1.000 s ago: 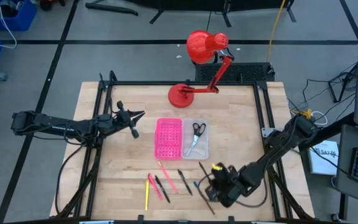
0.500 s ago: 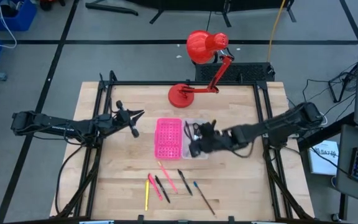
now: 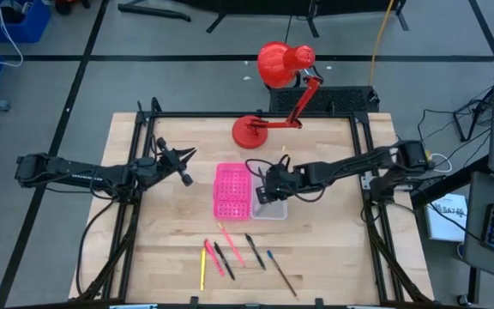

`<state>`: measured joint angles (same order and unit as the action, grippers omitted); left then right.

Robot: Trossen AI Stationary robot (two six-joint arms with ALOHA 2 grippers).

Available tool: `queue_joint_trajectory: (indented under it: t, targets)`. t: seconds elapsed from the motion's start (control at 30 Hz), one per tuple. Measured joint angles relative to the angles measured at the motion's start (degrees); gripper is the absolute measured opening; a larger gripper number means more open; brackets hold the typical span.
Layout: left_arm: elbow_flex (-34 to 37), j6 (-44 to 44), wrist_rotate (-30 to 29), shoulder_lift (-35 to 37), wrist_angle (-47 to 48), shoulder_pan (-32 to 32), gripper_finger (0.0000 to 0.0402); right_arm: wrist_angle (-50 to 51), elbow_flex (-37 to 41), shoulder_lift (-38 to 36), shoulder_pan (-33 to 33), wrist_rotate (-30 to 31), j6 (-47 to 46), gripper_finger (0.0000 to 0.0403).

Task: Pick & place school supplies into a supply box
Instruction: Put the right black transparent pen into the pink supply box

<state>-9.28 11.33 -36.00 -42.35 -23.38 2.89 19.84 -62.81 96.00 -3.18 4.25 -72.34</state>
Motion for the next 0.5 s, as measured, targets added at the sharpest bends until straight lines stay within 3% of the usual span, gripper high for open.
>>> queue_joint_trajectory:
  t: [0.5]
  targets:
    - [0.0,-0.02,-0.03,-0.02,-0.85,0.05,0.0042,-3.32,0.07,7.05,2.07,-0.1,2.68,0.0024]
